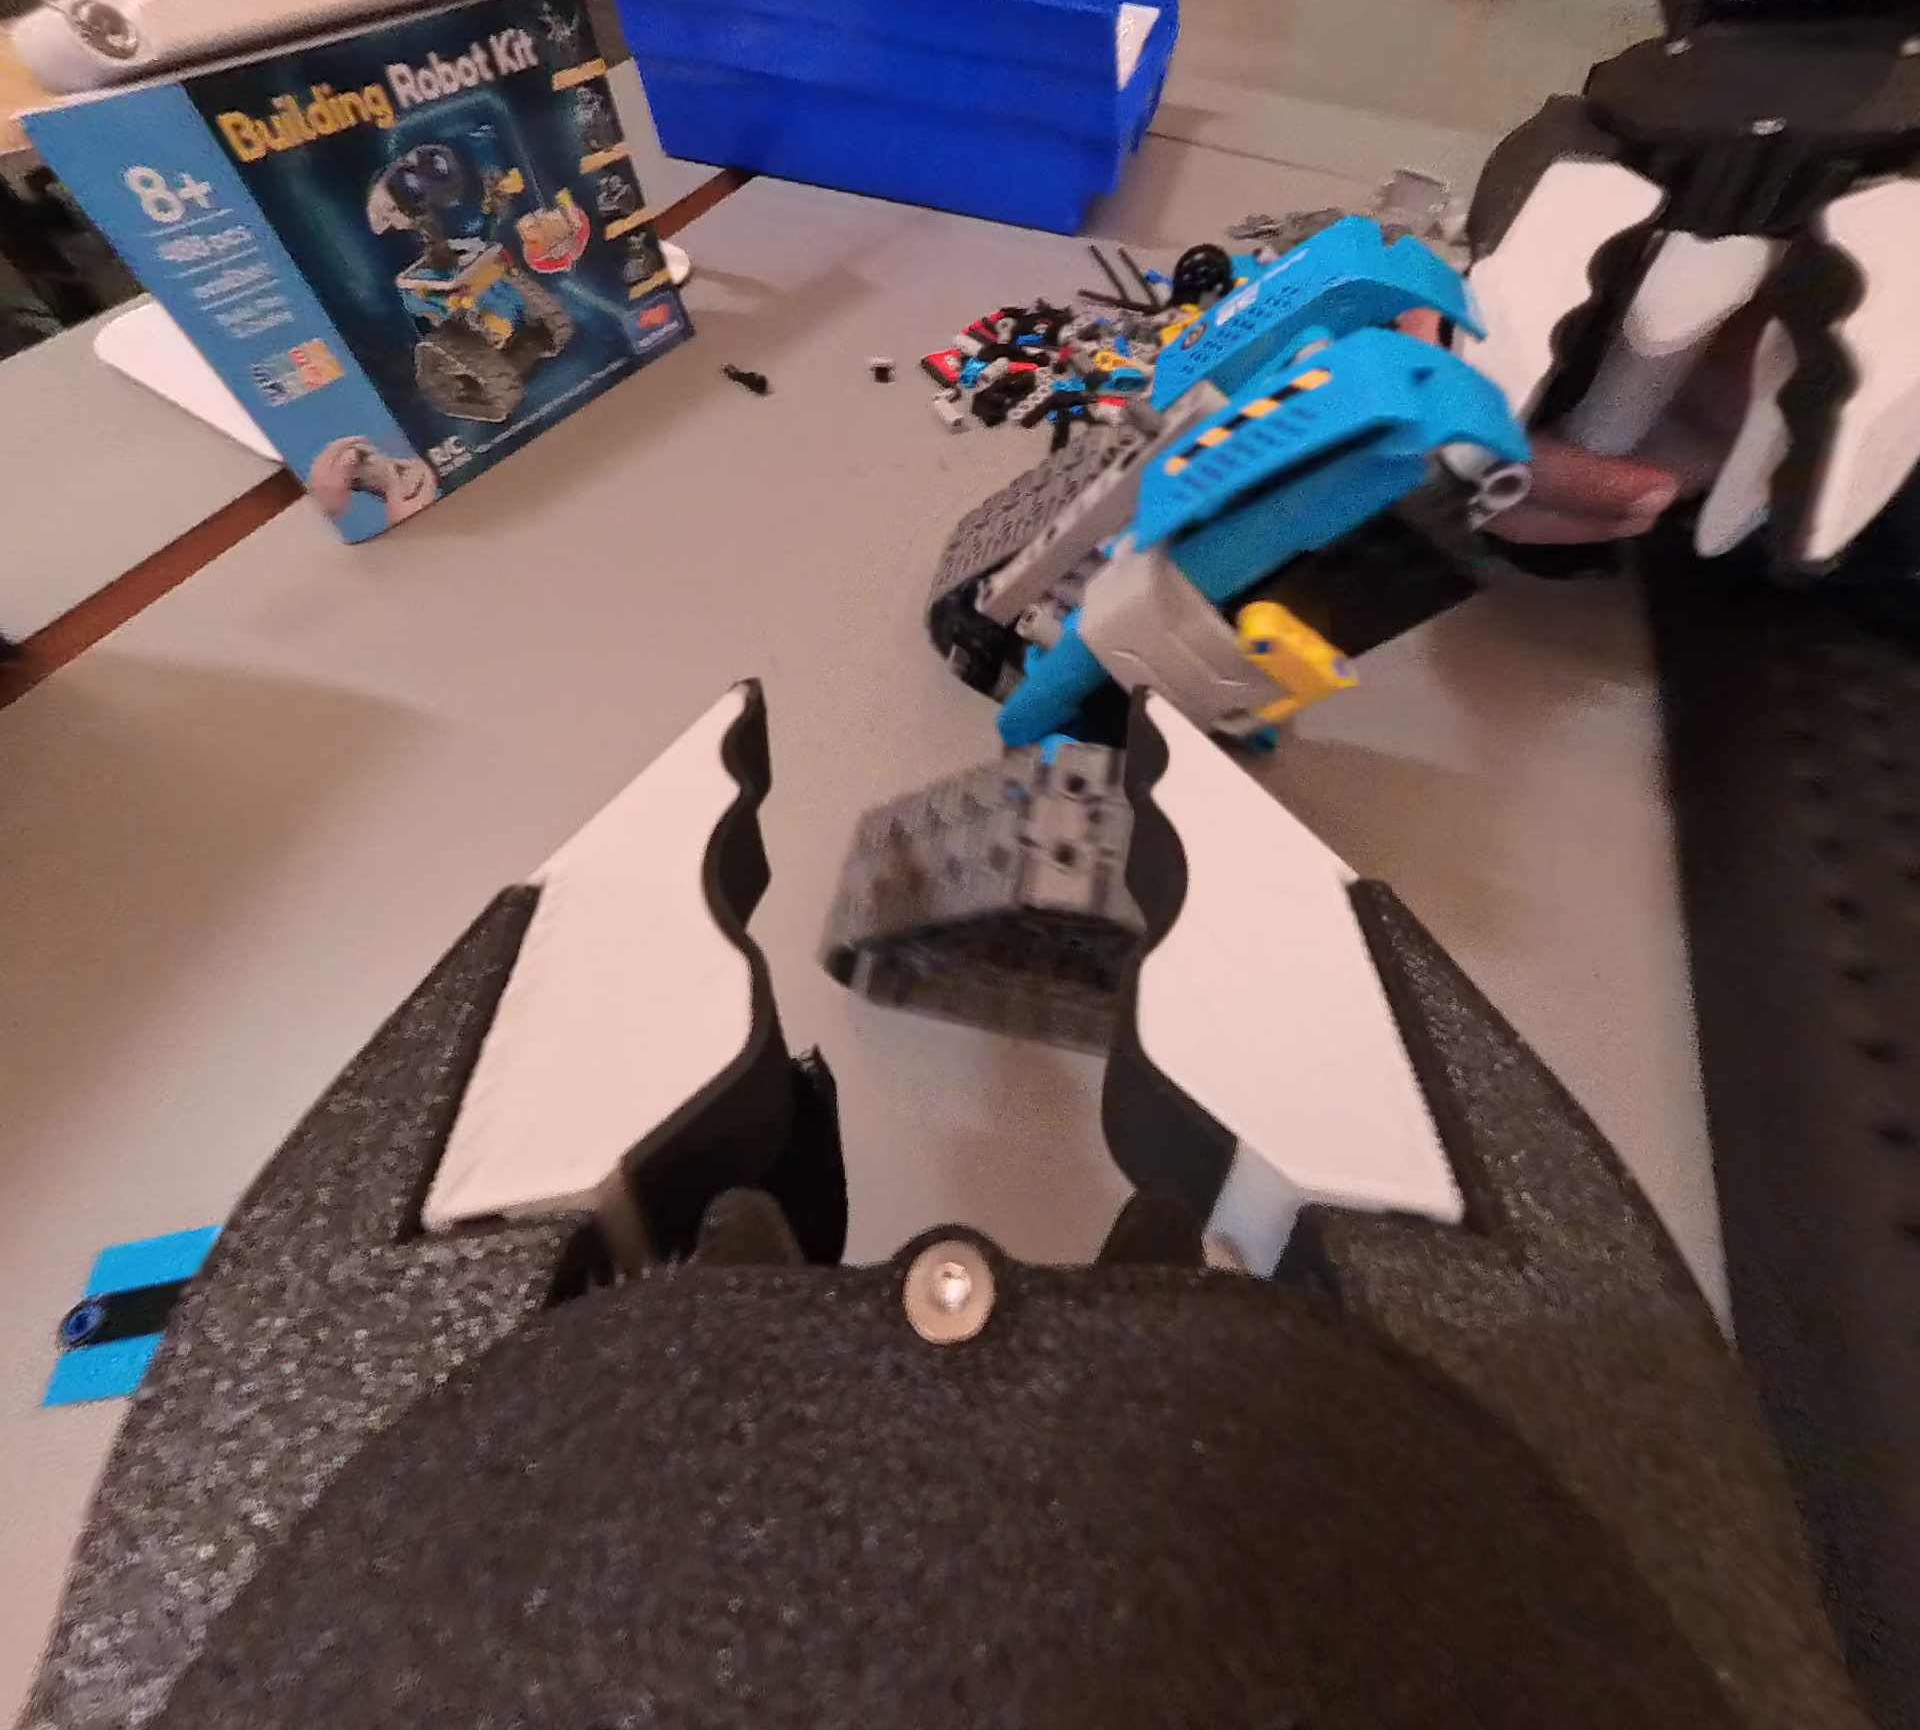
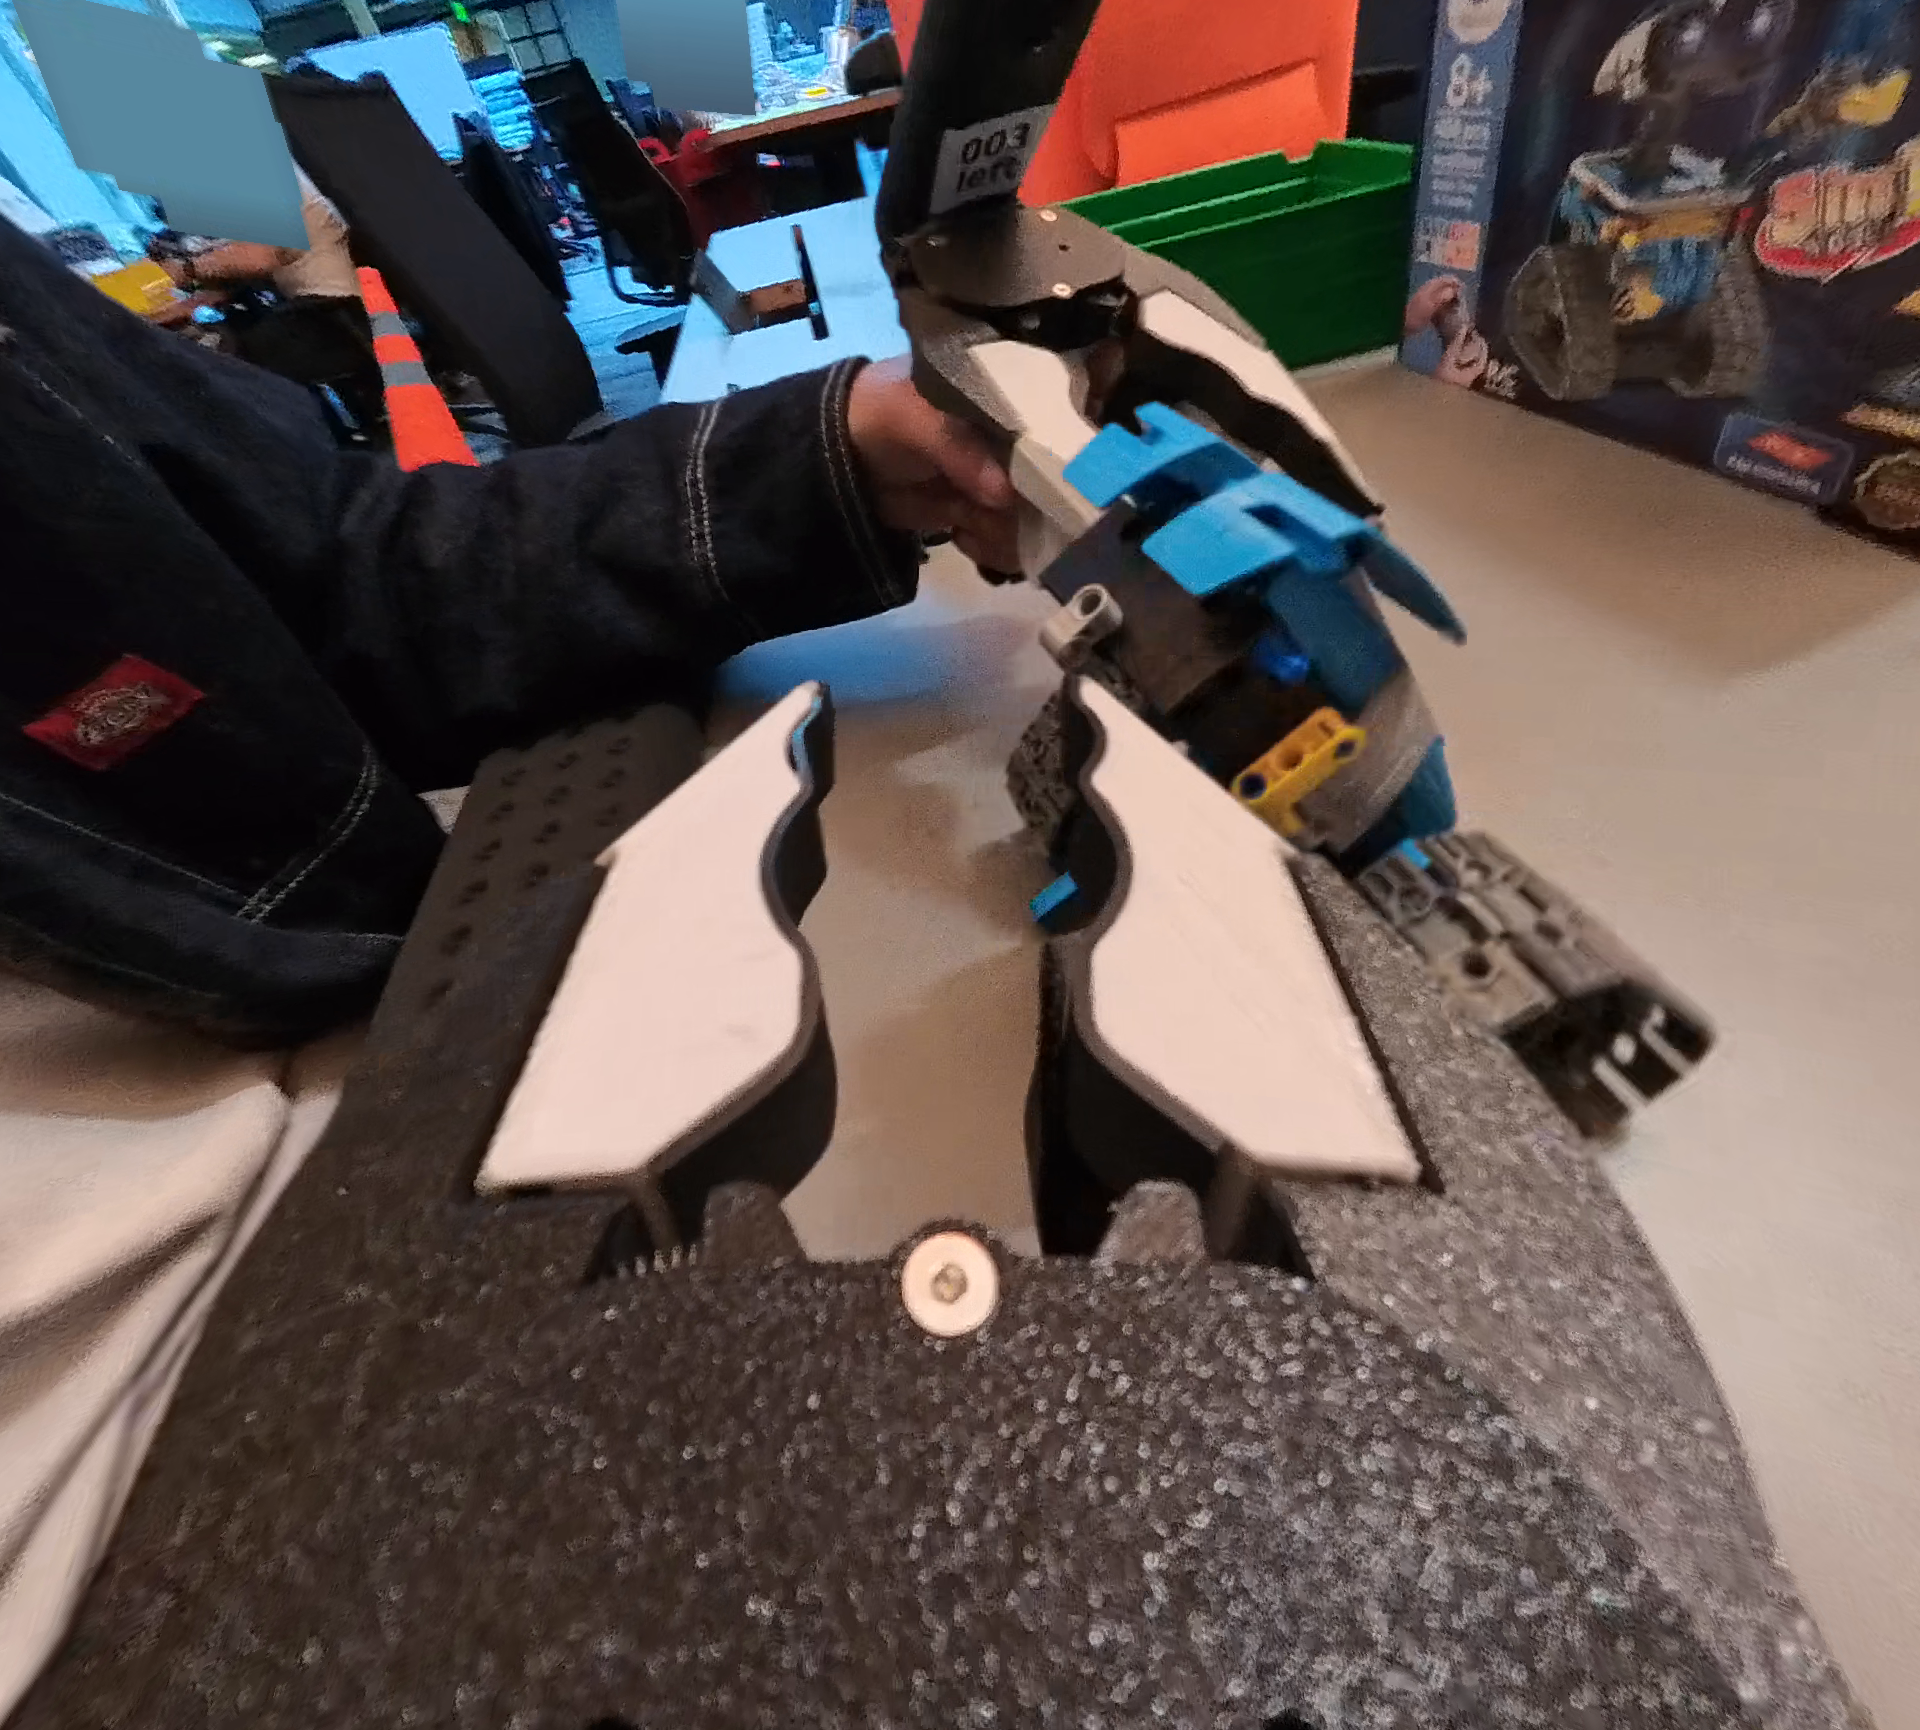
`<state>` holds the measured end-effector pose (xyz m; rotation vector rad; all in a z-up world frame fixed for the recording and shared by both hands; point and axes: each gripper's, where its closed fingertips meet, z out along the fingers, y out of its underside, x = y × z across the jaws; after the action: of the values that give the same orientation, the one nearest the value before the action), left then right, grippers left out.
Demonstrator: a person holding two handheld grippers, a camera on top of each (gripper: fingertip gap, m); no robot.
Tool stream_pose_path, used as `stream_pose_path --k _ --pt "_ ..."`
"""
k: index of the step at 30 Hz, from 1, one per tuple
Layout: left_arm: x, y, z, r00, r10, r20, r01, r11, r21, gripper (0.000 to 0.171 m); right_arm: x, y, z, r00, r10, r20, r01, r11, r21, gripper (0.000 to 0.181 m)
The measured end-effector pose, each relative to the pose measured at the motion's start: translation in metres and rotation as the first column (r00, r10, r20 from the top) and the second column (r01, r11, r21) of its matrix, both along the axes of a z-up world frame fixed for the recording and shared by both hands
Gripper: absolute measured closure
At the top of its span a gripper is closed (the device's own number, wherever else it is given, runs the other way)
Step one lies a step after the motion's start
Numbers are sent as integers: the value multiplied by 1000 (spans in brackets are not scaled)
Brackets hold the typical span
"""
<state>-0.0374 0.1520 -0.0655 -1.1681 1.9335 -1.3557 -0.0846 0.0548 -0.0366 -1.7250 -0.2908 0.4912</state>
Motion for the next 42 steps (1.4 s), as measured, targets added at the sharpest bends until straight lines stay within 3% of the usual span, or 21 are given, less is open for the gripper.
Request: stream_pose_path --k 3,14,19,24,27,34,38,40,42 --pt "-4 -10 5 999 -42 8 43 998 -40 104 4 4 -8 999 -32 44 33 999 -25 139" --pt "-4 -14 16 996 -31 79 32 999 -14 107 32 -1 -1 990 -72 -117 68 997 -33 154" --pt "-6 -15 38 988 -24 154 40 994 -101 106 35 -1 -2 991 -73 -114 70 997 -33 158" --pt "-18 -29 73 958 -65 278 137 960 -245 99 36 -3 0 987 -44 -157 40 999 -34 160" --pt "-19 -46 68 951 -115 286 167 973 -161 90 38 -8 7 976 -12 -220 9 1000 -16 162" --pt "-4 -76 34 960 -162 227 144 985 95 80 58 -13 26 976 -93 -199 117 986 115 160" --pt "8 -83 27 955 -148 256 89 969 230 86 63 -7 22 984 -168 -63 176 972 157 152" --pt "9 -79 28 946 -143 290 63 961 269 103 62 -7 21 986 -161 34 150 966 212 153" --pt "5 -79 27 942 -177 285 102 960 261 107 56 -7 19 990 -115 82 98 978 186 157"
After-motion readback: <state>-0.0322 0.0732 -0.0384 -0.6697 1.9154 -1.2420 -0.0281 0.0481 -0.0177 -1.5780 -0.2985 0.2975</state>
